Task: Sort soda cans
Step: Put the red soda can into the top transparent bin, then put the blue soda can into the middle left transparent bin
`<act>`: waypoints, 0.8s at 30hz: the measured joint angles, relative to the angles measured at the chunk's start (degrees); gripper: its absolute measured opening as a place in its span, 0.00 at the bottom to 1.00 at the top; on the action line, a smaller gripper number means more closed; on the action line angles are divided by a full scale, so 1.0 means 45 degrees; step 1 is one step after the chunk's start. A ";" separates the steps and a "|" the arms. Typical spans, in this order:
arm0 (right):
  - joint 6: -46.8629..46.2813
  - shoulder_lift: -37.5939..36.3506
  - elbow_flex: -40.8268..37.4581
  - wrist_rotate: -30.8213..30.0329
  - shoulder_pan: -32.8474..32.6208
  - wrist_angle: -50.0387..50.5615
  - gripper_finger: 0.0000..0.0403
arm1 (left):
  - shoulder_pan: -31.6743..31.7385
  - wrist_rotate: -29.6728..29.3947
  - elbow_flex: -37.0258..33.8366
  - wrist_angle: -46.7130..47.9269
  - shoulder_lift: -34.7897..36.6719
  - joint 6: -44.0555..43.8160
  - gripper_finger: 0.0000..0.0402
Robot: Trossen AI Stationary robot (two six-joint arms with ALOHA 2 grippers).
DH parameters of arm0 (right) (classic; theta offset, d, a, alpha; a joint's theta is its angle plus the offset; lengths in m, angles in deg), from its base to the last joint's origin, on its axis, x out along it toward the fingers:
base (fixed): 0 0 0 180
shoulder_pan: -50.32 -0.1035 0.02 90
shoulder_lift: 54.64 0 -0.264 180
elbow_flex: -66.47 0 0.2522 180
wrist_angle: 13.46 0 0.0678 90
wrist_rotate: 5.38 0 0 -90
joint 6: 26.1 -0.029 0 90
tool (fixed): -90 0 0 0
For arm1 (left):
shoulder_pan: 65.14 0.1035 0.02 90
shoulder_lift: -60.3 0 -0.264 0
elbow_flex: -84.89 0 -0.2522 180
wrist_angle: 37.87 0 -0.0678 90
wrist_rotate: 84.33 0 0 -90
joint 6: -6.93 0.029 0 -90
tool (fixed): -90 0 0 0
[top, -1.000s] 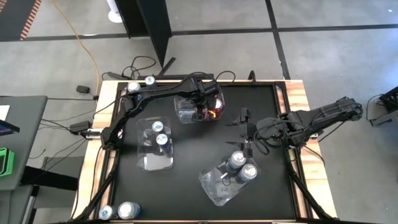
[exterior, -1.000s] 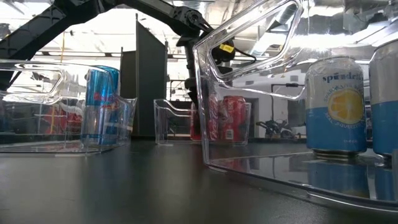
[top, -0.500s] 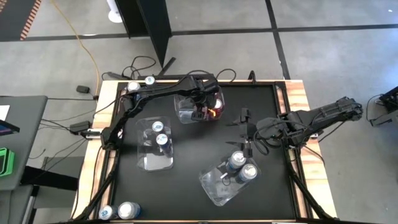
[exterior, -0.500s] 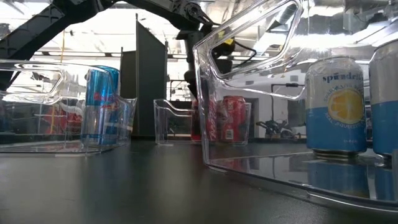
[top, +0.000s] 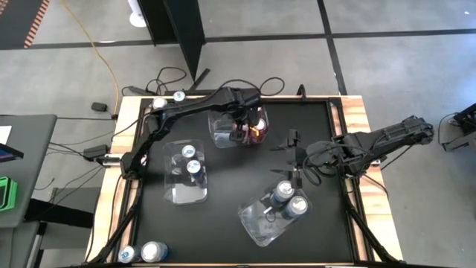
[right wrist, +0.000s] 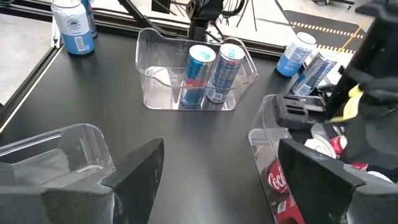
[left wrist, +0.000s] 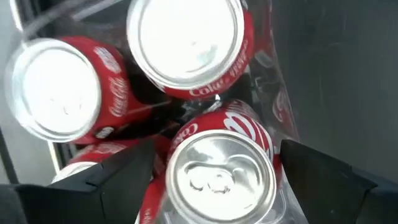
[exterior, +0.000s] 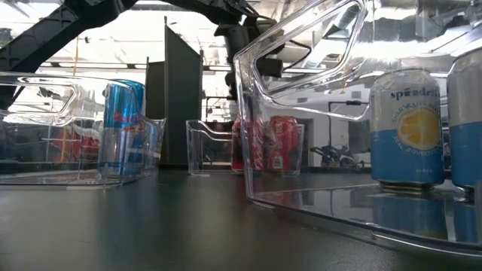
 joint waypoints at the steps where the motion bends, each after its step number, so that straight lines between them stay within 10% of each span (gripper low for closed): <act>1: -0.0031 0.0000 0.0000 -0.0002 0.0000 0.0024 0.82 | -0.0024 -0.0002 0.0093 -0.0017 0.0000 0.0007 0.85; 24: 0.0292 0.0000 -0.0588 0.0000 0.0291 -0.0632 0.82 | -0.0362 -0.0019 0.0481 0.0194 0.1528 -0.0151 0.85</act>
